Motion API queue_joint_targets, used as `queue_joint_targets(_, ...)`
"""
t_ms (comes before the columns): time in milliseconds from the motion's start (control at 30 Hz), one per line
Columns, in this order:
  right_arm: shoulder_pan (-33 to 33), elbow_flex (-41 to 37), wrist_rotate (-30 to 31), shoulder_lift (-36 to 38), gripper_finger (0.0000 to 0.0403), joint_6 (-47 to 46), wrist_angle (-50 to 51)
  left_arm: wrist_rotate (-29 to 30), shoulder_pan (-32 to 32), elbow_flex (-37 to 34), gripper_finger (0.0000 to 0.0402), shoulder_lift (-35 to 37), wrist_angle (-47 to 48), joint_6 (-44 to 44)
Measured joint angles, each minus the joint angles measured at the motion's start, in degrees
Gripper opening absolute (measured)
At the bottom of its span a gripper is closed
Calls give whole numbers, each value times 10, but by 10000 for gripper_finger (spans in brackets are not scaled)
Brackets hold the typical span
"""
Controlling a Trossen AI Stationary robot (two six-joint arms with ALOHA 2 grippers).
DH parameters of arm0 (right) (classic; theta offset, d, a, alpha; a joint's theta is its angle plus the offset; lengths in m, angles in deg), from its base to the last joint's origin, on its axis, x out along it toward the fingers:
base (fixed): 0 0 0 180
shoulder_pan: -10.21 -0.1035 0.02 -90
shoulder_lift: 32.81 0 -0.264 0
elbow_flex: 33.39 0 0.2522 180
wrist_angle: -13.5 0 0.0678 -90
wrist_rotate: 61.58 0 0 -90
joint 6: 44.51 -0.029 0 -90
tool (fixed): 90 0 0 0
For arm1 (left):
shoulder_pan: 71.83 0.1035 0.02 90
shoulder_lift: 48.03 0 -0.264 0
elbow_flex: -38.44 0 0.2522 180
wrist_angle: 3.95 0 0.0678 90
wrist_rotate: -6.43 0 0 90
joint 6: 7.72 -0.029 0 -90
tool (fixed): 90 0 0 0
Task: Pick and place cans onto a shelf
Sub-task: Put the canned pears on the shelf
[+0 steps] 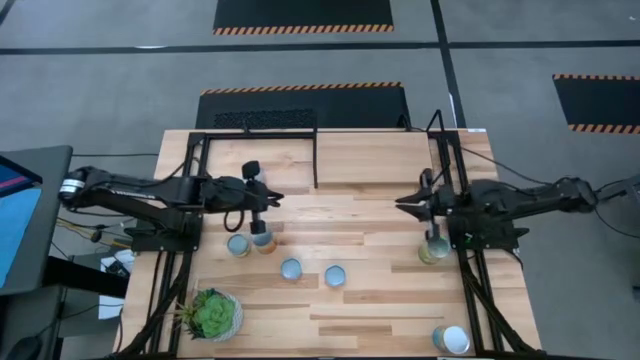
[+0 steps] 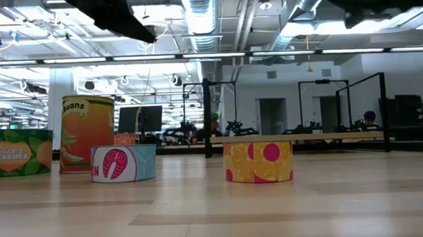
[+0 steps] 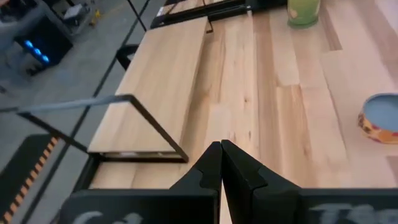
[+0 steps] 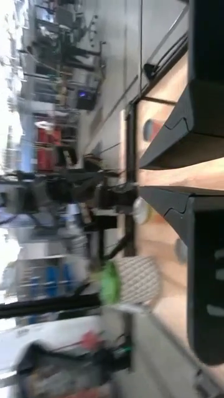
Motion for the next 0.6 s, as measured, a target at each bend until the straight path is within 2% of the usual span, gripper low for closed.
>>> queue_joint_targets(67, 6, 53, 0, -58, 79, 25, 52, 0, 0, 0, 0, 4, 9, 21)
queue_joint_targets(167, 19, 153, 0, -131, 79, 34, 223, 1, 0, 0, 0, 4, 25, 31)
queue_joint_targets(233, 26, 225, 0, -174, 79, 5, 364, 1, 0, 0, 0, 1, 33, 31)
queue_joint_targets(367, 30, 332, -2, -240, 79, -81, 575, 12, 0, 0, 0, -5, 47, 33)
queue_joint_targets(467, 22, 375, -4, -270, 79, -154, 716, 21, 0, 0, 0, -8, 51, 33)
queue_joint_targets(600, 0, 384, -30, -279, 79, -261, 845, 28, 0, 0, 0, -15, 47, 35)
